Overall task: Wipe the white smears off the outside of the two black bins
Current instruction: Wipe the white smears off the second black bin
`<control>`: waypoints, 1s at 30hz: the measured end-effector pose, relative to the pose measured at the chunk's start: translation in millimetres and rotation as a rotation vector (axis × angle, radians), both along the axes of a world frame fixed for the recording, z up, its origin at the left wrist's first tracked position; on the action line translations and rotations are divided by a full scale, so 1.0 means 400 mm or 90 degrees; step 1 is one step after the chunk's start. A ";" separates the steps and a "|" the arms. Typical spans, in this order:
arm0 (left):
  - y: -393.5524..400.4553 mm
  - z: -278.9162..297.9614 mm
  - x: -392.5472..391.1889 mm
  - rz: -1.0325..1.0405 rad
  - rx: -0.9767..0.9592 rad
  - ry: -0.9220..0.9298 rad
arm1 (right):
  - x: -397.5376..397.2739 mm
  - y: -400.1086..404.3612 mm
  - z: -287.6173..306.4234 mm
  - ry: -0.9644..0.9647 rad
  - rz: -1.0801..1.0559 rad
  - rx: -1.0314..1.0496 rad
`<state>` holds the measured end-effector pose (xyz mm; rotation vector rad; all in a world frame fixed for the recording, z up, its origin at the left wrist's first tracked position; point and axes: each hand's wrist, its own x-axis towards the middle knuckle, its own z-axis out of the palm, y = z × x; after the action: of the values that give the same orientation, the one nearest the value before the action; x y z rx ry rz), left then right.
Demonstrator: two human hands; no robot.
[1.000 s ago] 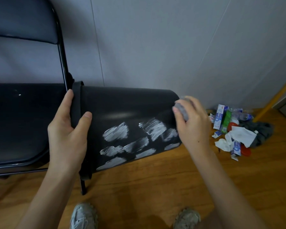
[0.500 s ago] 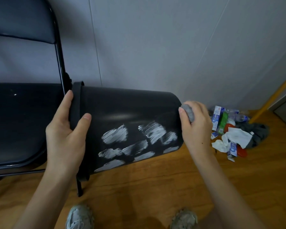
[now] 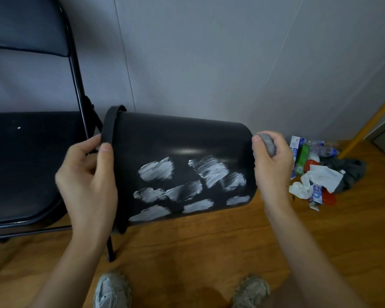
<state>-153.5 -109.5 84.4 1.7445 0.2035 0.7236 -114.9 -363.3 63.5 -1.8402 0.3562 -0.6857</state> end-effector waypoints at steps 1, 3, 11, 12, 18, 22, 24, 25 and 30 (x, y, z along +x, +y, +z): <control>0.000 0.001 -0.004 -0.042 0.007 0.012 | 0.003 -0.006 -0.001 0.004 -0.005 0.008; -0.002 0.007 -0.009 -0.134 -0.005 0.050 | 0.007 -0.017 -0.005 0.019 -0.015 0.022; -0.014 0.010 -0.008 -0.208 0.000 0.121 | 0.016 -0.034 0.000 0.025 -0.006 0.034; -0.011 0.011 -0.005 -0.204 -0.005 0.119 | 0.016 -0.033 0.001 0.022 -0.004 0.034; 0.009 0.023 0.007 -0.203 -0.017 0.100 | 0.011 -0.017 -0.002 0.013 0.000 0.036; 0.003 0.041 0.005 -0.275 -0.076 0.126 | 0.010 -0.018 0.002 0.005 -0.012 0.041; 0.010 0.043 0.013 -0.286 -0.165 0.156 | 0.009 -0.014 -0.001 0.006 -0.014 0.032; 0.012 0.045 0.016 -0.289 -0.209 0.172 | 0.008 -0.011 -0.003 0.007 -0.014 0.028; 0.009 0.042 0.018 -0.273 -0.187 0.175 | 0.008 -0.003 -0.008 0.001 -0.019 0.011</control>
<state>-146.2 -105.8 101.0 1.5279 0.1087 0.1327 -111.7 -364.3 60.4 -1.8224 0.3910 -0.6993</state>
